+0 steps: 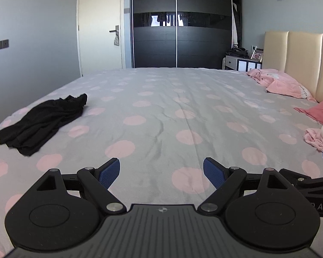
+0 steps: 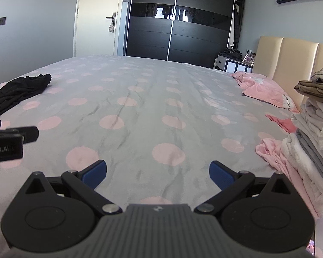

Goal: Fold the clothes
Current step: 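Move both tools toward the crumpled black garment on the bed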

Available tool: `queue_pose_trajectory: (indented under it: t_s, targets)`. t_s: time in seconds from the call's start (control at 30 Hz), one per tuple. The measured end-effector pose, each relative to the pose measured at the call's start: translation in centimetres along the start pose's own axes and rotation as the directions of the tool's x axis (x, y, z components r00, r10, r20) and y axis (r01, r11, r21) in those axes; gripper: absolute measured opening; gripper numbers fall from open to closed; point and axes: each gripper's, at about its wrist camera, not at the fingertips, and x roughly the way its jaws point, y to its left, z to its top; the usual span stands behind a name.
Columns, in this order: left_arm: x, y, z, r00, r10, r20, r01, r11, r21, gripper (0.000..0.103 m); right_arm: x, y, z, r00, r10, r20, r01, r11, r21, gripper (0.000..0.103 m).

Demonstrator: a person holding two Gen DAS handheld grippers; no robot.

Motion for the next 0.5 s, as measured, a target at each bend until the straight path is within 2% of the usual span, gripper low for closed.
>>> queue_pose_trajectory:
  t_s: [0.13, 0.27, 0.37, 0.5]
  targets:
    - [-0.3, -0.5, 0.5, 1.0, -0.017, 0.018, 0.017, 1.0, -0.013, 0.085, 0.0, -0.2, -0.2, 1.0, -0.01, 0.004, 0.01, 1.0, 0.001, 0.102]
    - [-0.5, -1.2, 0.9, 0.999, 0.002, 0.042, 0.0, 0.999, -0.048, 0.085, 0.2, -0.4, -0.4, 1.0, -0.021, 0.008, 0.021, 1.0, 0.015, 0.102]
    - [-0.2, 0.5, 0.6, 1.0, -0.023, 0.021, 0.024, 0.997, -0.078, 0.085, 0.2, -0.4, -0.4, 1.0, -0.023, 0.006, 0.023, 1.0, 0.013, 0.102]
    - [0.4, 0.5, 0.3, 0.999, -0.027, -0.025, 0.025, 0.998, -0.064, 0.085, -0.2, -0.6, -0.7, 1.0, -0.015, 0.011, 0.015, 1.0, 0.015, 0.102]
